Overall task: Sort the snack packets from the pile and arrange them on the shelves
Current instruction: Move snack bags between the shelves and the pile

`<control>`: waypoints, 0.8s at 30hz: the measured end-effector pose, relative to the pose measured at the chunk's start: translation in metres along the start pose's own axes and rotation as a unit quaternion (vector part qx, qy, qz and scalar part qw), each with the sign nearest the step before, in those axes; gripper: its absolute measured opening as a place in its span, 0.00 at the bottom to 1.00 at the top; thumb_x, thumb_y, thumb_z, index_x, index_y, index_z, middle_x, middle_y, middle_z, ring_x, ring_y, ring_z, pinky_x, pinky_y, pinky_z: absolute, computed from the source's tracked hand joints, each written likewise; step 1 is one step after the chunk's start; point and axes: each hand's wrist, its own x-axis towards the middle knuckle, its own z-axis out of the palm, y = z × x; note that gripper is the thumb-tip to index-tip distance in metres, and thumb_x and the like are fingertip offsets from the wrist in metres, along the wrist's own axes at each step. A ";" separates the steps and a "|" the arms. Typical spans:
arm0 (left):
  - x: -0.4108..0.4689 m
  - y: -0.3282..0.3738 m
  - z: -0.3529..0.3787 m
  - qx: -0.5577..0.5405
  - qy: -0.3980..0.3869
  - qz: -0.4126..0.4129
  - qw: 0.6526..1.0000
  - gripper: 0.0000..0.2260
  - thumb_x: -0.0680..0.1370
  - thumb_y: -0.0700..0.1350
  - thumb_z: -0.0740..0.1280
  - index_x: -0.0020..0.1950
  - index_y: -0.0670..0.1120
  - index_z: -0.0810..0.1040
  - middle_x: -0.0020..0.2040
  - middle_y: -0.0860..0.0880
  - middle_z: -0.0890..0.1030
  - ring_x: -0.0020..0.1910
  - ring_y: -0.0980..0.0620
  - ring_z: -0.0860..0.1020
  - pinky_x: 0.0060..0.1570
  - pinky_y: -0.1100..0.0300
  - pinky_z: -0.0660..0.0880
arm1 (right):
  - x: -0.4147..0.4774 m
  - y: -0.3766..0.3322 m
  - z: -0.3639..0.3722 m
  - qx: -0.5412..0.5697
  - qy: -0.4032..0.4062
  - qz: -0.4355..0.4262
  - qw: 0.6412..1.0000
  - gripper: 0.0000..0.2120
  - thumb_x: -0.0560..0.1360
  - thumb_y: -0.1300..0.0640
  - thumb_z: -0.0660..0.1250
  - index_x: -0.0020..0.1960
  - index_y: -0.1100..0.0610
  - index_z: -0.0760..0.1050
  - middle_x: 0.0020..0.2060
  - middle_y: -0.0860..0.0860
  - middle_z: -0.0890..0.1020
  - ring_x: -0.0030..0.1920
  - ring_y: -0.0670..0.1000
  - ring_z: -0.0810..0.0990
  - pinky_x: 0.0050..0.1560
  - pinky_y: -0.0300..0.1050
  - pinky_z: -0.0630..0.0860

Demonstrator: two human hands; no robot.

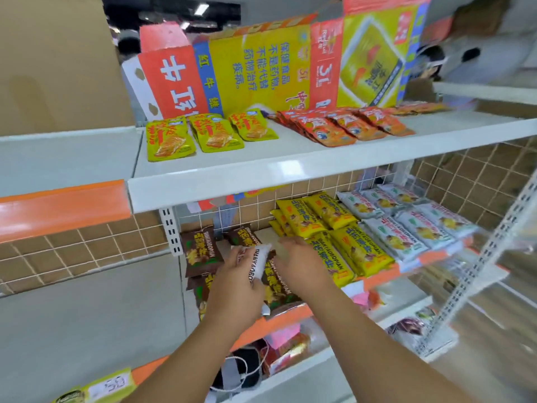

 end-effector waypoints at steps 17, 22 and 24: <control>0.010 0.270 0.136 -0.018 -0.034 0.112 0.993 0.28 0.76 0.43 0.65 0.77 0.49 0.70 0.79 0.47 0.64 0.71 0.43 0.71 0.66 0.53 0.71 | -0.101 0.268 -0.217 -0.009 0.055 0.117 0.992 0.25 0.81 0.51 0.63 0.77 0.51 0.67 0.75 0.53 0.69 0.63 0.54 0.78 0.61 0.48 0.73; 0.018 0.310 0.162 -0.021 -0.029 0.108 0.994 0.28 0.77 0.45 0.65 0.78 0.51 0.68 0.80 0.49 0.62 0.69 0.44 0.73 0.66 0.50 0.72 | -0.100 0.313 -0.248 0.010 0.069 0.127 0.989 0.25 0.80 0.50 0.64 0.77 0.51 0.67 0.76 0.53 0.67 0.57 0.54 0.81 0.57 0.48 0.77; 0.023 0.320 0.169 -0.026 -0.021 0.113 0.993 0.28 0.77 0.45 0.65 0.79 0.51 0.67 0.80 0.50 0.62 0.72 0.45 0.70 0.68 0.50 0.71 | -0.097 0.323 -0.252 0.015 0.070 0.122 0.990 0.25 0.80 0.50 0.64 0.77 0.50 0.67 0.76 0.53 0.67 0.54 0.54 0.82 0.55 0.48 0.78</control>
